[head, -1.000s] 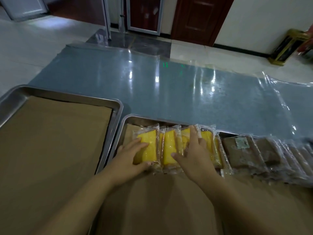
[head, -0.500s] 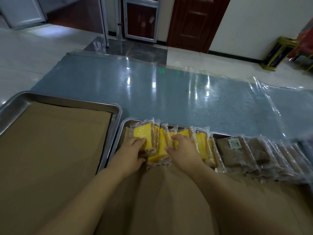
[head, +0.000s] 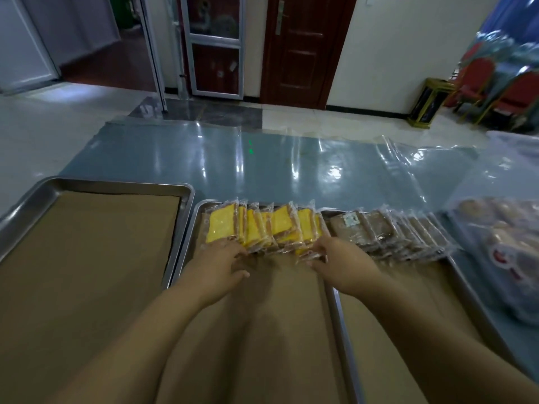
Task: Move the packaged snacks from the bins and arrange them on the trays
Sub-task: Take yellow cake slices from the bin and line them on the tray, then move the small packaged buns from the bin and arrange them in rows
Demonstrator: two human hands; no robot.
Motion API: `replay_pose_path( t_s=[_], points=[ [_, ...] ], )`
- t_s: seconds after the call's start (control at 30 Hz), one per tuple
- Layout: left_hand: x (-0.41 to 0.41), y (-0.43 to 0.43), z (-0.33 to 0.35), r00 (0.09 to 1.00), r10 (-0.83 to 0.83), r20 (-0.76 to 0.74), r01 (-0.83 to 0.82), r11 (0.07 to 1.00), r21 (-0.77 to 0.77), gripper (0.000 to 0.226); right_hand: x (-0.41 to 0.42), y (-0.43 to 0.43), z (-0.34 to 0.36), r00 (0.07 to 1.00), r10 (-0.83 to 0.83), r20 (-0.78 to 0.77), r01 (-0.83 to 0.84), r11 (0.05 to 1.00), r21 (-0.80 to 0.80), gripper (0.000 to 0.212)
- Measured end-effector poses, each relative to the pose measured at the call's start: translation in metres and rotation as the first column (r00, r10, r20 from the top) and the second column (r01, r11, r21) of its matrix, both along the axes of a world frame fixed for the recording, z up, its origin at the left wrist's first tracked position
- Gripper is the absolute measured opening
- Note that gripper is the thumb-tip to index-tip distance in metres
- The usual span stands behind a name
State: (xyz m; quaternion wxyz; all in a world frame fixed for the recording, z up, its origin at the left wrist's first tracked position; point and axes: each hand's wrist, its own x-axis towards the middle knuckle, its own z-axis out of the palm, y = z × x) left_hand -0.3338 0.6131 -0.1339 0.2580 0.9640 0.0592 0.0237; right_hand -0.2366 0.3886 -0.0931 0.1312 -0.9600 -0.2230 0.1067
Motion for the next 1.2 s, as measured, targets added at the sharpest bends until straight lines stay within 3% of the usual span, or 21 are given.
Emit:
replay_pose_path(
  t_s=[0.3, 0.7, 0.97, 1.2],
  points=[
    [-0.026, -0.106, 0.054, 0.998, -0.022, 0.060, 0.018, 0.998, 0.064, 0.036, -0.025, -0.117, 0.022, 0.998, 0.035, 0.044, -0.032, 0.997, -0.073, 0.042],
    [-0.021, -0.313, 0.077, 0.989, 0.009, 0.146, 0.002, 0.997, -0.073, 0.028, -0.036, -0.325, 0.079, 0.982, 0.068, 0.178, -0.092, 0.987, 0.130, 0.029],
    [0.024, -0.391, 0.114, 0.962, -0.094, 0.256, 0.097, 0.995, -0.002, 0.028, 0.004, -0.405, 0.113, 0.965, -0.016, 0.262, -0.067, 0.951, 0.303, 0.022],
    [0.108, -0.442, 0.144, 0.915, -0.177, 0.363, 0.213, 0.975, -0.061, 0.023, 0.078, -0.459, 0.136, 0.929, -0.064, 0.365, -0.036, 0.965, 0.261, 0.010]
  ],
)
